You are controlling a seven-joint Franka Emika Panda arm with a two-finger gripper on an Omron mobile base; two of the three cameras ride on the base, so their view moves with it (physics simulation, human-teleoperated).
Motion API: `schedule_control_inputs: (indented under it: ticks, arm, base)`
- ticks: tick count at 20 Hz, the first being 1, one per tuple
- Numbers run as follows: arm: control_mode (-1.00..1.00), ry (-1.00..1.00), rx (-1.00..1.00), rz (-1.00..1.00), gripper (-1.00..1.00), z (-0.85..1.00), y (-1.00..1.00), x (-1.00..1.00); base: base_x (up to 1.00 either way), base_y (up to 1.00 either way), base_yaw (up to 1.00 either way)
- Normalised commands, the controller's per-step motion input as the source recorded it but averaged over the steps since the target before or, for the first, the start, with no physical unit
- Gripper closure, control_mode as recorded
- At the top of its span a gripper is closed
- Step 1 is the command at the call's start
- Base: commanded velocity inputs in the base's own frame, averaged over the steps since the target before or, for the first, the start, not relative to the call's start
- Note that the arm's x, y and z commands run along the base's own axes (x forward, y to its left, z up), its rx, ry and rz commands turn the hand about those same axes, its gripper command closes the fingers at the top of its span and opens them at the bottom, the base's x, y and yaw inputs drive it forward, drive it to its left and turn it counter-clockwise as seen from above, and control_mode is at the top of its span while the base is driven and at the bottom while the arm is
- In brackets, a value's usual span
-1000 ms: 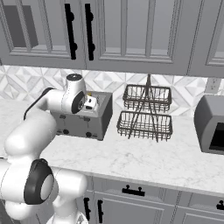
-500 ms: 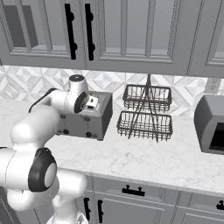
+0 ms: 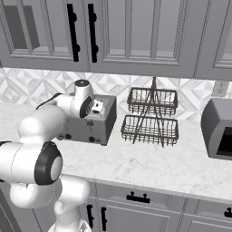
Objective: Start the toaster. Once the lever pops up, take the bread to the plate on the dining counter.
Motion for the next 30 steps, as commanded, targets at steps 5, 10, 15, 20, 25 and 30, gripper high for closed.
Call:
schedule_control_inputs:
  ticks: [5, 10, 15, 20, 25, 30]
  arm:
    - [-1.0, -0.01, -0.01, 0.0, 1.0, -0.2, 0.0, 0.18]
    - [-1.0, -0.02, 0.0, 0.0, 1.0, -0.26, 0.0, 0.09]
    - [-1.0, -0.05, -0.01, 0.0, 1.0, -0.5, 0.0, 0.0]
    - [-1.0, -0.09, -0.05, 0.0, 1.0, -0.77, 0.03, 0.0]
    - [-1.0, -0.05, -0.05, 0.0, 1.0, -0.87, 0.05, 0.0]
    - [-1.0, -0.03, -0.04, 0.0, 1.0, -0.92, 0.0, 0.0]
  base:
    - [0.0, 0.0, 0.0]
    - [0.0, 0.0, 0.0]
    - [0.0, 0.0, 0.0]
    - [0.0, 0.0, 0.0]
    - [0.0, 0.0, 0.0]
    - [0.0, 0.0, 0.0]
